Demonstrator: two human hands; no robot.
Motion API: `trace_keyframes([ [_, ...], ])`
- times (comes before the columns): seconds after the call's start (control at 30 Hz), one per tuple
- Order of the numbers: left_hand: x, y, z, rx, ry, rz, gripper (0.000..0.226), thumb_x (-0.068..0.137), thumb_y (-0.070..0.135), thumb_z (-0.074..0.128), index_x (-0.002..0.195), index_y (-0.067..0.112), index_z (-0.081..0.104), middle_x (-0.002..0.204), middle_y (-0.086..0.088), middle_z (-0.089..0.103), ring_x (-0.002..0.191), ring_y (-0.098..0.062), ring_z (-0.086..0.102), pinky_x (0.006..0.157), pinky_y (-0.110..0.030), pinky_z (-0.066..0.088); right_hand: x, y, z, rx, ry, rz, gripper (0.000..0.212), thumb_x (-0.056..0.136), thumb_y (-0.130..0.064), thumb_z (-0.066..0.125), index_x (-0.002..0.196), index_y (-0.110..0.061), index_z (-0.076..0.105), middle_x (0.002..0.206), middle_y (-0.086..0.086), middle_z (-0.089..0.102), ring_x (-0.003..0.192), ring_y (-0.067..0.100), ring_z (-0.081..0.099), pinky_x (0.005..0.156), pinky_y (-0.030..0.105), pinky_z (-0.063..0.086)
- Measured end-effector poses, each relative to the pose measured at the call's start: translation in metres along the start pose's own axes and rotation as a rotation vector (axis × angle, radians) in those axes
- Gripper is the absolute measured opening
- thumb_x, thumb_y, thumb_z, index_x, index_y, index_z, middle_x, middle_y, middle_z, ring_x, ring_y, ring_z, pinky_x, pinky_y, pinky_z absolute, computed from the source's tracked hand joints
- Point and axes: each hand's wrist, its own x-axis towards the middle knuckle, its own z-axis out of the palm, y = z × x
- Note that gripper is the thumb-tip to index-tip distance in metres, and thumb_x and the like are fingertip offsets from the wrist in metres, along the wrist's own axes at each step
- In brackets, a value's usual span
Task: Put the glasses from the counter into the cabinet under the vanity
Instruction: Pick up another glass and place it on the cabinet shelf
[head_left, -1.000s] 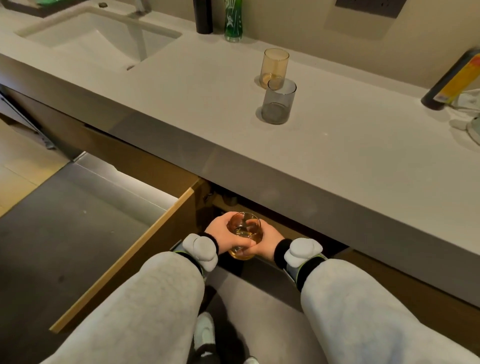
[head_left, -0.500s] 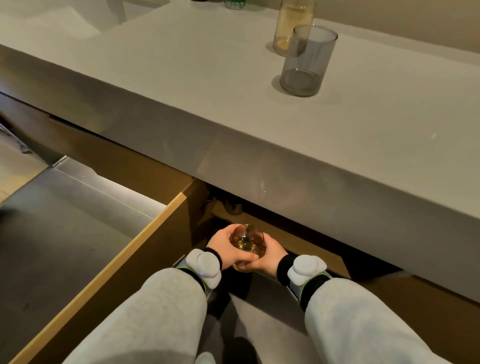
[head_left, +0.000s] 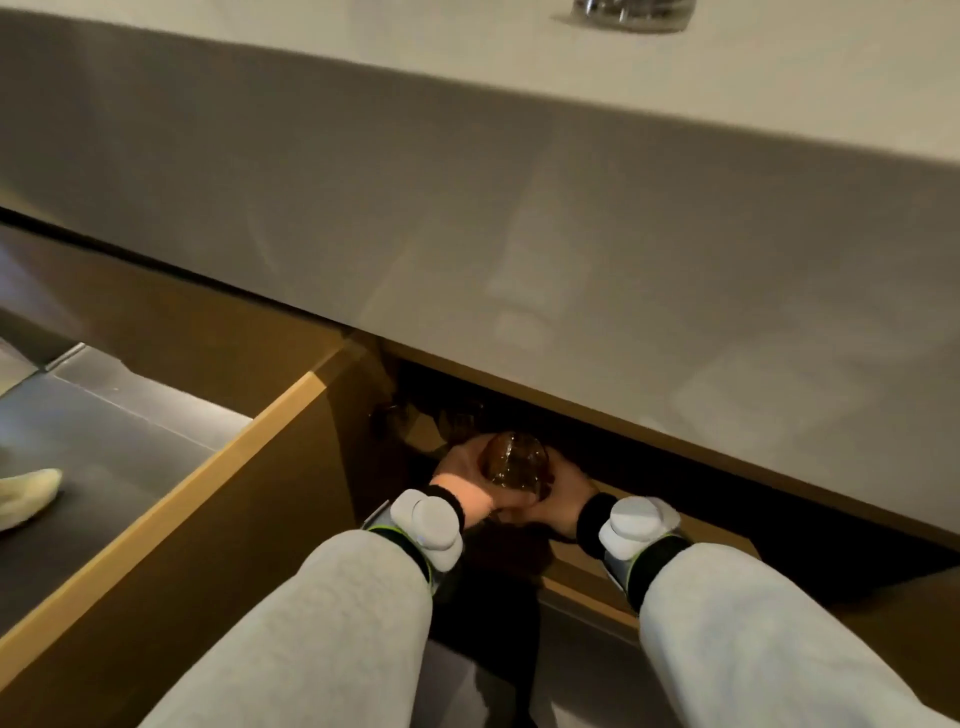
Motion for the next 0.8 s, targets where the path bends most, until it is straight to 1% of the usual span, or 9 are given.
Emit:
trace_keyframes([
  [0.07,0.014,-0.006,0.003,-0.011,0.019,0.02,0.082,0.055,0.019,0.09,0.128,0.019,0.053,0.11,0.007,0.059,0.106,-0.011,0.053,0.091,-0.024,0.043,0.014,0.007,-0.001,-0.005,0.011,-0.041,0.075,0.052,-0.01,0.089,0.117,-0.025,0.055,0.107,-0.007,0.064,0.11,0.018,0.06,0.084,0.021,0.049],
  [0.1,0.022,-0.009,0.003,-0.022,0.028,0.028,0.08,0.054,0.02,0.09,0.127,0.019,0.055,0.107,0.008,0.06,0.106,-0.012,0.055,0.092,-0.025,0.044,0.022,0.009,-0.002,-0.016,0.024,-0.054,0.068,0.052,-0.011,0.089,0.107,-0.032,0.057,0.099,-0.012,0.064,0.106,0.016,0.061,0.076,0.015,0.048],
  [0.17,0.036,-0.015,0.004,-0.038,0.04,0.049,0.075,0.053,0.023,0.09,0.12,0.019,0.058,0.107,0.004,0.065,0.107,-0.018,0.061,0.096,-0.032,0.049,0.034,0.014,-0.005,-0.039,0.056,-0.071,0.062,0.052,-0.021,0.09,0.098,-0.042,0.054,0.091,-0.02,0.06,0.098,0.012,0.061,0.071,0.013,0.043],
  [0.2,0.041,-0.017,0.006,-0.037,0.045,0.056,0.073,0.052,0.025,0.09,0.117,0.019,0.058,0.108,0.001,0.067,0.106,-0.02,0.063,0.097,-0.036,0.05,0.039,0.018,-0.006,-0.048,0.07,-0.077,0.066,0.052,-0.026,0.09,0.104,-0.042,0.053,0.092,-0.019,0.059,0.096,0.01,0.058,0.075,0.016,0.041],
  [0.27,0.049,-0.019,0.008,-0.034,0.05,0.069,0.073,0.051,0.027,0.09,0.116,0.018,0.058,0.109,-0.001,0.067,0.105,-0.021,0.063,0.097,-0.04,0.051,0.045,0.024,-0.007,-0.075,0.094,-0.082,0.088,0.052,-0.031,0.089,0.128,-0.032,0.044,0.101,-0.014,0.056,0.098,0.009,0.052,0.083,0.021,0.038],
  [0.3,0.052,-0.021,0.011,-0.039,0.047,0.076,0.073,0.052,0.027,0.09,0.116,0.017,0.057,0.11,-0.001,0.067,0.105,-0.021,0.063,0.098,-0.04,0.05,0.047,0.028,-0.007,-0.085,0.107,-0.084,0.095,0.053,-0.031,0.089,0.134,-0.028,0.039,0.105,-0.012,0.055,0.099,0.01,0.051,0.085,0.022,0.037],
  [0.47,0.057,-0.026,0.023,-0.039,0.037,0.102,0.073,0.053,0.027,0.09,0.118,0.016,0.058,0.111,-0.002,0.068,0.104,-0.022,0.063,0.098,-0.041,0.05,0.052,0.043,-0.009,-0.069,0.16,-0.091,0.094,0.053,-0.027,0.089,0.134,-0.024,0.041,0.106,-0.011,0.056,0.1,0.01,0.052,0.087,0.022,0.038],
  [0.63,0.06,-0.025,0.03,-0.017,0.028,0.11,0.07,0.055,0.027,0.09,0.117,0.014,0.059,0.11,-0.004,0.068,0.104,-0.022,0.064,0.097,-0.041,0.051,0.053,0.051,-0.011,-0.036,0.186,-0.092,0.091,0.053,-0.025,0.09,0.132,-0.025,0.044,0.099,-0.015,0.055,0.099,0.009,0.051,0.086,0.022,0.036],
  [0.8,0.065,-0.025,0.033,-0.011,0.034,0.13,0.066,0.055,0.024,0.089,0.115,0.013,0.064,0.108,-0.005,0.071,0.102,-0.023,0.065,0.097,-0.042,0.051,0.058,0.055,-0.011,-0.044,0.208,-0.09,0.092,0.053,-0.028,0.089,0.132,-0.026,0.043,0.101,-0.012,0.055,0.1,0.01,0.051,0.085,0.023,0.035],
])
